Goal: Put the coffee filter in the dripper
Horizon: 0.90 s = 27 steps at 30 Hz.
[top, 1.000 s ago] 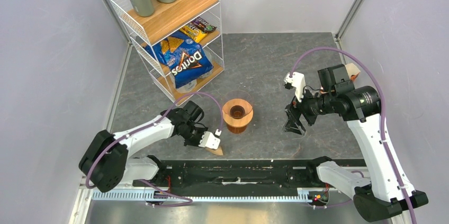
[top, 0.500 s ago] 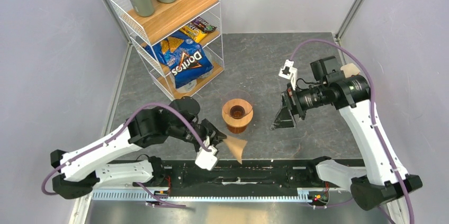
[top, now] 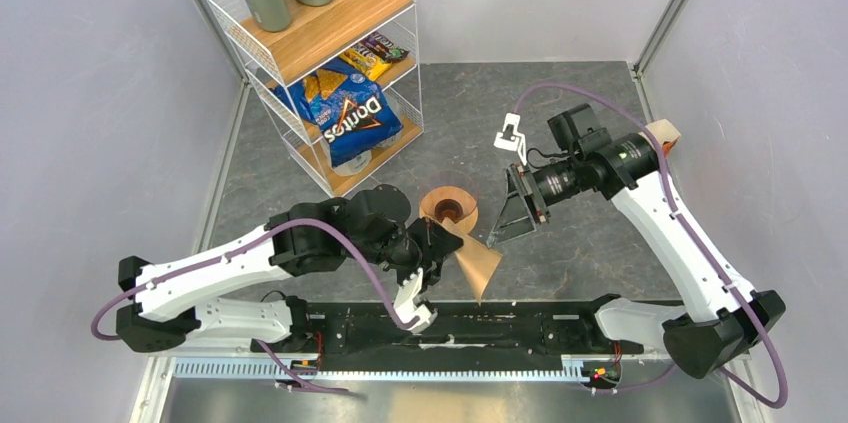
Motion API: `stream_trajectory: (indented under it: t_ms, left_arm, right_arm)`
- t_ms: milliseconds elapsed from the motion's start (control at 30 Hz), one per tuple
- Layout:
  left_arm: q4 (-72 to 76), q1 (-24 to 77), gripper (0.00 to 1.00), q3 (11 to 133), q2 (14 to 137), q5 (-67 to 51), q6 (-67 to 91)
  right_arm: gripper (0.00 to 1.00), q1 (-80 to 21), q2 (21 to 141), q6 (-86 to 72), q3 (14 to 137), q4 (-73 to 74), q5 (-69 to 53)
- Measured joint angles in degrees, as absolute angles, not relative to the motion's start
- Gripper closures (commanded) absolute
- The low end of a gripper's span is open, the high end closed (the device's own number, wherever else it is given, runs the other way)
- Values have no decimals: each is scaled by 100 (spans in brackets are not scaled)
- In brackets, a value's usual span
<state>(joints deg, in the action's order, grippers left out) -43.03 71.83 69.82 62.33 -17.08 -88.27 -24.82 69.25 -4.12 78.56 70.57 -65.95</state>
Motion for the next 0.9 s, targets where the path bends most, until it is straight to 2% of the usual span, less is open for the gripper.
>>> stream_trajectory:
  t_ms: [167,267,467,500,533,600,633,667,800,900]
  left_arm:
    - [-4001,7279,85,6982,6226,-1686,-9380]
    - [-3859,7310,85,6982,6239,-1678,-9598]
    - [-3656,7310,83,6982,6348,-1653,-9891]
    - [-3623,7310,80,6982,6353,-1651,-9918]
    - [-3594,7310,72,6982,6355,-1649,-9937]
    - [-3553,7310,51,6980,6355,-1643,-9959]
    - [-3524,7310,34,6978,6355,-1621,-9946]
    - [-3496,7310,27,6976,6355,-1601,-9909]
    - [-3450,7284,15,7019,6294,-1505,-8836]
    - [-3680,7050,12,7393,6235,-1614,-7393]
  right_arm:
    - [5,-2792,6934,-447,7714,7028,-6589]
    - [20,-2926,6934,-377,7714,7032,-6589]
    - [72,-3030,6934,-228,7714,7046,-6615]
    - [86,-3037,6934,-204,7714,7046,-6617]
    - [99,-3039,6934,-196,7714,7054,-6619]
    - [100,-3050,6934,-178,7714,7054,-6615]
    - [100,-3055,6934,-167,7717,7063,-6615]
    - [100,-3055,6934,-165,7717,7074,-6613]
    - [100,-3048,6921,82,7918,7148,-6416]
    - [100,-3013,6729,333,8243,7094,-6147]
